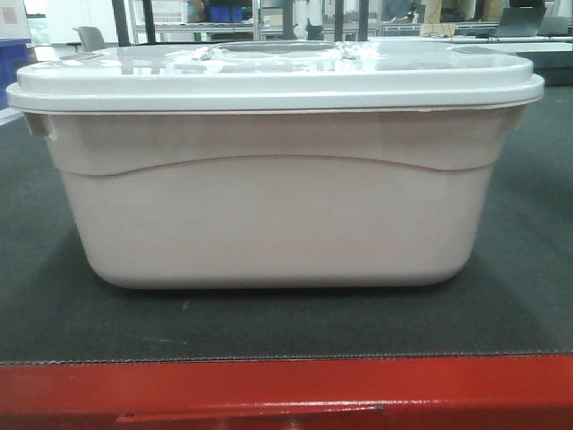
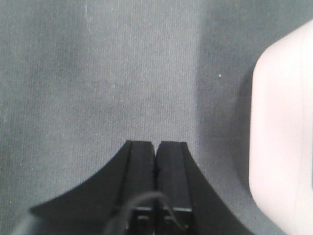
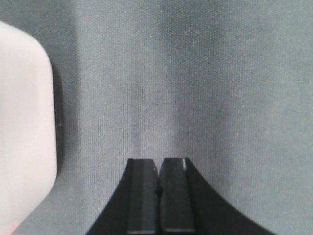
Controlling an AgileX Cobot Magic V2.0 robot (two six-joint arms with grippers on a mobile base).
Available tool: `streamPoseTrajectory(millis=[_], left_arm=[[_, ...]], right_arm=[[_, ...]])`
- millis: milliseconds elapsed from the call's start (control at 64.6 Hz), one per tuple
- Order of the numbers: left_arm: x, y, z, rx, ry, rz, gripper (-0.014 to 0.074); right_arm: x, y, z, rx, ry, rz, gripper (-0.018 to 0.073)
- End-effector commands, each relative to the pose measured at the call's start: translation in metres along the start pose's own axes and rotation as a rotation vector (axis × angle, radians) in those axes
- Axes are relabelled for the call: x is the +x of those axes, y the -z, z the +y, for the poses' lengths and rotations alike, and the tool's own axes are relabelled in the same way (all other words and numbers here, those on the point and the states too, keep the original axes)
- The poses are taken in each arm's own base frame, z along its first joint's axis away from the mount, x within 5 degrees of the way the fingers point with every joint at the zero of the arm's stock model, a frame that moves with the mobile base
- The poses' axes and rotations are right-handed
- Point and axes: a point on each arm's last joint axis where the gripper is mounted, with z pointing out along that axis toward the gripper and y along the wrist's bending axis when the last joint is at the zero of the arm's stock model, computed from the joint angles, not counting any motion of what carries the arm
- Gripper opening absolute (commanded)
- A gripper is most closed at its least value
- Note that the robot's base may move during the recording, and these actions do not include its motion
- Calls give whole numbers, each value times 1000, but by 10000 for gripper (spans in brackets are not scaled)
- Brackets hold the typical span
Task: Grab white bin and place on right shelf
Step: 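Lower both grippers beside the ends of the pink lidded bin, then close both grippers on the bin's end handles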
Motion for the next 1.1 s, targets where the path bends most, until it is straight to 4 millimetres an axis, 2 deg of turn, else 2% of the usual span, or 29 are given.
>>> streamPoseTrajectory(millis=[0, 93, 170, 232, 294, 341, 449, 898, 1084], left_arm=[[-9, 19, -5, 24, 9, -110, 51], [-9, 19, -5, 24, 8, -108, 213], [-8, 19, -5, 24, 8, -94, 347], [-7, 19, -5, 23, 8, -82, 426], [-7, 19, -5, 23, 8, -80, 431], [-7, 19, -5, 23, 8, -80, 430], [-7, 19, -5, 23, 8, -82, 430], [-6, 19, -5, 23, 8, -77, 430], [-2, 25, -7, 46, 20, -64, 421]], right_arm=[[5, 25, 2, 1, 23, -33, 34], [7, 29, 3, 1, 24, -36, 62], [10, 36, 3, 1, 27, -50, 175], [15, 45, 3, 11, 33, -62, 360], [17, 49, 2, 26, 38, -69, 542], [18, 49, 1, 37, 40, -63, 629], [18, 49, 1, 39, 40, -62, 600], [16, 50, 2, 30, 39, -81, 601], [26, 72, 9, -20, 36, -174, 601]])
